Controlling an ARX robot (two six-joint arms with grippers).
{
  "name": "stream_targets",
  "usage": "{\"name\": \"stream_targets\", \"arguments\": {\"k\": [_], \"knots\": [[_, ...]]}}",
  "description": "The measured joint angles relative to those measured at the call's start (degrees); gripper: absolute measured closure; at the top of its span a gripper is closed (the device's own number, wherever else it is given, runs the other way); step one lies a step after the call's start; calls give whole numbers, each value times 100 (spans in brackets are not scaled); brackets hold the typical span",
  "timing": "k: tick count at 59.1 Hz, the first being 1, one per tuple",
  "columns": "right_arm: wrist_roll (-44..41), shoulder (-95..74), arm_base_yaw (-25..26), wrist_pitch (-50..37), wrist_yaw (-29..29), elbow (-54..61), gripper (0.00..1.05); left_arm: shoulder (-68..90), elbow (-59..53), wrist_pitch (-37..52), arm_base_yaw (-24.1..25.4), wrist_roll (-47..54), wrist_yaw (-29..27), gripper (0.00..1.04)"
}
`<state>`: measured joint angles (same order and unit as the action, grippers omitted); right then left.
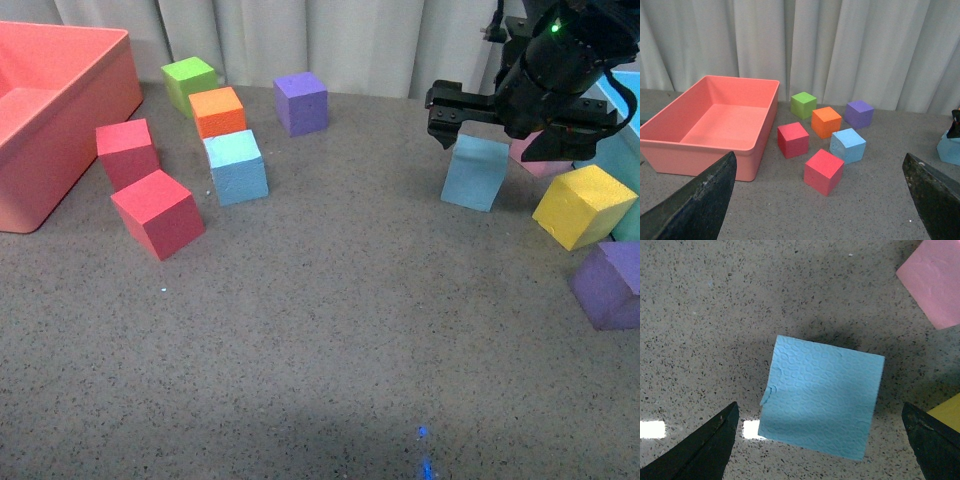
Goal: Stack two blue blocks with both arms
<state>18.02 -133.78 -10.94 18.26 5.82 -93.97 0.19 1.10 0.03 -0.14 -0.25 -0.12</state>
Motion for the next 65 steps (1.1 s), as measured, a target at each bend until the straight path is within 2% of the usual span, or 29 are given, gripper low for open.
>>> {"name": "stream_targets", "arguments": {"k": [21, 26, 39, 52, 65], "knots": [[87, -872, -22, 743, 129, -1027, 10, 0, 0, 0, 0, 0, 0, 7], [107, -1008, 13, 800, 166, -1211, 24, 0, 0, 0, 0, 0, 0, 7], [151, -1038, 39, 850, 136, -1296, 52, 0, 0, 0, 0, 0, 0, 7], [96, -1049, 31, 732, 101, -1294, 57, 0, 0, 0, 0, 0, 0, 7], [-136, -820, -199, 522, -225, -942, 58, 0, 0, 0, 0, 0, 0, 7]]}}
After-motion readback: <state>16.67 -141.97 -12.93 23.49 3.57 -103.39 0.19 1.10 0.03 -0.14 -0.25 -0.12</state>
